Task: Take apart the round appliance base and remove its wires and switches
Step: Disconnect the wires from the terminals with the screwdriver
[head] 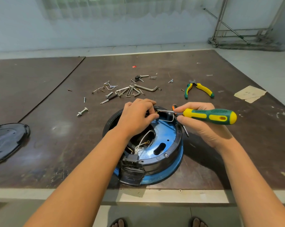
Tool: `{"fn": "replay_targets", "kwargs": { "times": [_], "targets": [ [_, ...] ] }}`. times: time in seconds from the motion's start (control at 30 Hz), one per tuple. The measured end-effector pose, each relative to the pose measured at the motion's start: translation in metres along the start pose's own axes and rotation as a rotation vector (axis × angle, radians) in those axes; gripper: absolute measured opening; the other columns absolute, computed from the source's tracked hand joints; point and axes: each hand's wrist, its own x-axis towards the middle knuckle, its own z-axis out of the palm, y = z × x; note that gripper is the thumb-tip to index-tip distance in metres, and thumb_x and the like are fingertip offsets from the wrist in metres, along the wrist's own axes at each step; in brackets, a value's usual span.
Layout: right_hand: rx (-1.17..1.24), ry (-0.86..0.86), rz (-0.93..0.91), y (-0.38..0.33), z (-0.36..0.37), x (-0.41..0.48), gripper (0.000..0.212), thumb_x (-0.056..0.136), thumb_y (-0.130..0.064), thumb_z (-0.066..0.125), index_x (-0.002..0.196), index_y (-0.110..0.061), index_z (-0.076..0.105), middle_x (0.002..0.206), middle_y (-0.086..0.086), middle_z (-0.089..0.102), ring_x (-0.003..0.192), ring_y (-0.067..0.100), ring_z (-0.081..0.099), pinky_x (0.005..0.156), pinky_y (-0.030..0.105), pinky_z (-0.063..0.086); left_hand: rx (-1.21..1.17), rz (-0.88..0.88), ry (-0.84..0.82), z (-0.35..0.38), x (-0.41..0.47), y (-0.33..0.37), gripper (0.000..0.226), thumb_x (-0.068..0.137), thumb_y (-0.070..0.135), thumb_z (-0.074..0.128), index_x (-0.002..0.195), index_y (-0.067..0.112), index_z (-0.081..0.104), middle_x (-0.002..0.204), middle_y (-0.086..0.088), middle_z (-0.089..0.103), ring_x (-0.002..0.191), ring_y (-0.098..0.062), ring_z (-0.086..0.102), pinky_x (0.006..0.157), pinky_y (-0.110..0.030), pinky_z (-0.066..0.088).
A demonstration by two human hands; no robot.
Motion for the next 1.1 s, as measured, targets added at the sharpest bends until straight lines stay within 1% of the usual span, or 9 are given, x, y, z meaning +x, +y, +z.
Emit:
{"fn": "replay_targets", "kwargs": {
  "times": [0.07, 0.13, 0.27, 0.4, 0.6, 0.8, 0.87, 1.0, 1.1],
  "targets": [
    [0.008, -0.007, -0.005, -0.003, 0.000, -0.001, 0.015, 0.083, -0.021, 0.081, 0.097, -0.022, 0.081, 0.090, -0.002, 0.078, 0.087, 0.009, 0.073, 0.072, 0.016, 0.053, -0.020, -0.001, 0.001, 0.001, 0.000, -0.001, 0.017, 0.089, 0.039, 0.068, 0.076, 0.031, 0.061, 0.134, 0.020, 0.057, 0.124, -0.006, 0.045, 0.103, -0.040, 0.026],
    [-0.011, 0.010, -0.027, -0.003, 0.000, -0.001, 0.011, 0.086, -0.015, 0.081, 0.096, -0.020, 0.081, 0.087, -0.002, 0.078, 0.085, 0.009, 0.073, 0.072, 0.016, 0.053, -0.036, -0.001, -0.001, 0.001, -0.001, -0.001, 0.016, 0.089, 0.038, 0.068, 0.076, 0.030, 0.061, 0.132, 0.021, 0.057, 0.123, -0.006, 0.044, 0.103, -0.039, 0.025],
    [-0.030, 0.028, -0.056, -0.005, 0.003, -0.002, 0.014, 0.089, -0.004, 0.076, 0.099, -0.013, 0.080, 0.093, 0.002, 0.079, 0.095, 0.015, 0.075, 0.085, 0.025, 0.060, -0.058, -0.015, -0.002, 0.001, -0.001, -0.001, 0.016, 0.088, 0.038, 0.069, 0.075, 0.031, 0.062, 0.132, 0.022, 0.058, 0.123, -0.006, 0.044, 0.104, -0.040, 0.025],
    [-0.107, 0.036, -0.091, -0.008, 0.004, 0.000, 0.023, 0.089, 0.002, 0.070, 0.099, -0.016, 0.081, 0.094, -0.001, 0.080, 0.095, 0.013, 0.075, 0.085, 0.027, 0.061, -0.070, -0.017, -0.002, 0.001, -0.001, -0.001, 0.017, 0.088, 0.037, 0.070, 0.074, 0.032, 0.062, 0.131, 0.022, 0.059, 0.123, -0.007, 0.045, 0.104, -0.042, 0.024],
    [-0.142, 0.028, -0.101, -0.013, 0.008, 0.011, 0.021, 0.080, -0.007, 0.065, 0.090, -0.019, 0.079, 0.099, -0.001, 0.079, 0.097, 0.017, 0.075, 0.087, 0.048, 0.062, -0.066, 0.007, 0.000, 0.002, -0.001, -0.001, 0.019, 0.088, 0.036, 0.069, 0.072, 0.034, 0.059, 0.130, 0.023, 0.058, 0.122, -0.007, 0.046, 0.098, -0.037, 0.021],
    [-0.233, -0.162, -0.121, -0.029, 0.005, 0.015, 0.017, 0.089, 0.007, 0.066, 0.093, -0.007, 0.074, 0.109, 0.006, 0.077, 0.102, 0.023, 0.073, 0.091, 0.049, 0.060, -0.056, 0.019, 0.003, 0.002, 0.000, 0.000, 0.022, 0.089, 0.035, 0.068, 0.070, 0.033, 0.056, 0.127, 0.024, 0.058, 0.120, -0.008, 0.046, 0.097, -0.037, 0.022],
    [-0.310, -0.194, -0.129, -0.035, 0.006, 0.019, 0.017, 0.089, 0.007, 0.069, 0.092, -0.010, 0.073, 0.112, 0.009, 0.075, 0.104, 0.024, 0.072, 0.094, 0.050, 0.058, -0.057, 0.020, 0.005, 0.002, 0.000, -0.001, 0.021, 0.089, 0.035, 0.068, 0.070, 0.032, 0.057, 0.126, 0.024, 0.058, 0.120, -0.009, 0.046, 0.097, -0.037, 0.021],
    [-0.388, -0.203, -0.151, -0.039, 0.011, 0.017, 0.008, 0.088, -0.001, 0.074, 0.090, -0.008, 0.074, 0.110, 0.005, 0.075, 0.103, 0.016, 0.072, 0.093, 0.045, 0.059, -0.068, 0.020, 0.003, 0.003, 0.000, -0.002, 0.023, 0.089, 0.035, 0.068, 0.069, 0.033, 0.056, 0.126, 0.024, 0.058, 0.120, -0.009, 0.045, 0.097, -0.036, 0.020],
    [-0.320, -0.164, -0.166, -0.037, 0.010, 0.016, 0.007, 0.090, 0.001, 0.071, 0.088, -0.006, 0.074, 0.105, 0.010, 0.076, 0.099, 0.024, 0.073, 0.090, 0.048, 0.059, -0.073, 0.014, 0.003, 0.004, 0.001, -0.003, 0.023, 0.088, 0.036, 0.069, 0.069, 0.033, 0.057, 0.127, 0.024, 0.058, 0.121, -0.007, 0.044, 0.097, -0.036, 0.019]
  ]
}}
